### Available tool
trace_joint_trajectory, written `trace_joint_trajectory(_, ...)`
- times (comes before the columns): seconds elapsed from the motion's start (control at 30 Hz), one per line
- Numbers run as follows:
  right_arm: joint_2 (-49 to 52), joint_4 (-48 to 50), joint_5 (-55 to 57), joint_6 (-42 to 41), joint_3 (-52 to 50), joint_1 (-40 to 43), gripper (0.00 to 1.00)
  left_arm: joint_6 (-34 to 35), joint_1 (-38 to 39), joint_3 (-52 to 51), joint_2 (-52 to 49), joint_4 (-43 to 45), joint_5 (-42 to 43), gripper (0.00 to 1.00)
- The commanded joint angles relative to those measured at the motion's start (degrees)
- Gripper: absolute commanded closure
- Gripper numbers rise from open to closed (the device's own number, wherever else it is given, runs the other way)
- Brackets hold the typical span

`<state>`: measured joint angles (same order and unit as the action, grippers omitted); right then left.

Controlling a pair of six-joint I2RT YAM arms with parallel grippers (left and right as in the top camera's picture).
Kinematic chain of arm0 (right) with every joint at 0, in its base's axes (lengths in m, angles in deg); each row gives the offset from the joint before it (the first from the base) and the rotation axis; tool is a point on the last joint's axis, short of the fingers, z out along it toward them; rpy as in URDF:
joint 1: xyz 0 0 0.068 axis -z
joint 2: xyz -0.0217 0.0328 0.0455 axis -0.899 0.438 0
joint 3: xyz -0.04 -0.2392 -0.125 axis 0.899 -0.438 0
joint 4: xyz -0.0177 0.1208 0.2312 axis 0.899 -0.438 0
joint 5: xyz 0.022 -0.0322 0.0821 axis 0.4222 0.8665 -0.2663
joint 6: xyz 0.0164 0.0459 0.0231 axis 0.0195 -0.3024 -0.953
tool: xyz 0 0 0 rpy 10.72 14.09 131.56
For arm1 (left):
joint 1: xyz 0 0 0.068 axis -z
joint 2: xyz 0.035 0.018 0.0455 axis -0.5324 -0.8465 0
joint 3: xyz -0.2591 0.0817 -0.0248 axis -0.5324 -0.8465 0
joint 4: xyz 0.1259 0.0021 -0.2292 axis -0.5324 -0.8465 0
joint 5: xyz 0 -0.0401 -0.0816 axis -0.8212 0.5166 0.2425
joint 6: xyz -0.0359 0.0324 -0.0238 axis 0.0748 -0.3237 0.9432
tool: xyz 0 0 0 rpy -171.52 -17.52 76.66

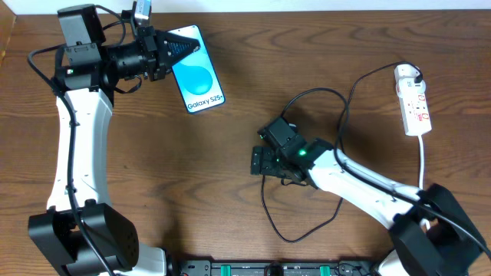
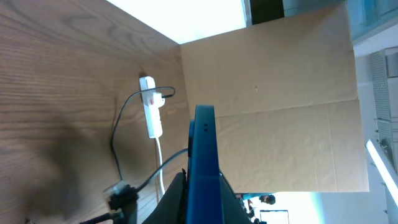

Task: Plug charger to phone and switch on socket
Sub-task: 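Move the right gripper down to the black cable's USB-C plug, then close the right gripper on the USB-C plug near its tip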

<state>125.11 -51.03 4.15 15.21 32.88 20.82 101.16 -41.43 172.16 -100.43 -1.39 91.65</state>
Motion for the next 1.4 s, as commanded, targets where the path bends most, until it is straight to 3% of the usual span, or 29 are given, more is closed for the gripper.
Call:
trace_joint_trajectory(0.0, 1.8, 0.2, 1.7, 0.7, 0.9, -1.1, 0.14, -0.4, 0.0, 0.3, 1.1, 0.3, 2.4, 0.93)
trace_joint_trajectory(0.37, 6.3, 0.9, 6.1, 0.9, 0.9, -1.4, 0.38, -0.4, 0.0, -0.2, 1.1, 0.3, 2.4, 0.92)
trace_joint_trajectory(0.77, 8.8, 5.1, 6.1, 3.9, 0.9, -1.4, 0.37, -0.4, 0.0, -0.3, 1.1, 0.3, 2.3, 0.92)
trace_joint_trajectory(0.87, 8.8, 5.1, 6.1, 3.9, 0.9, -1.4, 0.48, -0.4, 0.0, -0.3, 1.1, 0.3, 2.3, 0.93)
trace_joint_trajectory(1.07, 9.1, 4.2, 6.1, 3.8, 0.9, -1.4, 0.83, -0.4, 0.0, -0.3, 1.1, 0.3, 2.3, 0.93)
trace_joint_trajectory(1.23, 9.1, 3.3, 6.1, 3.6, 0.9, -1.4, 0.91, -0.4, 0.0, -0.3, 1.1, 0.3, 2.3, 0.92)
trace_joint_trajectory(1.37, 9.1, 3.1, 6.1, 3.1, 0.9, -1.4, 0.92, -0.4, 0.0, -0.3, 1.1, 0.3, 2.3, 0.93)
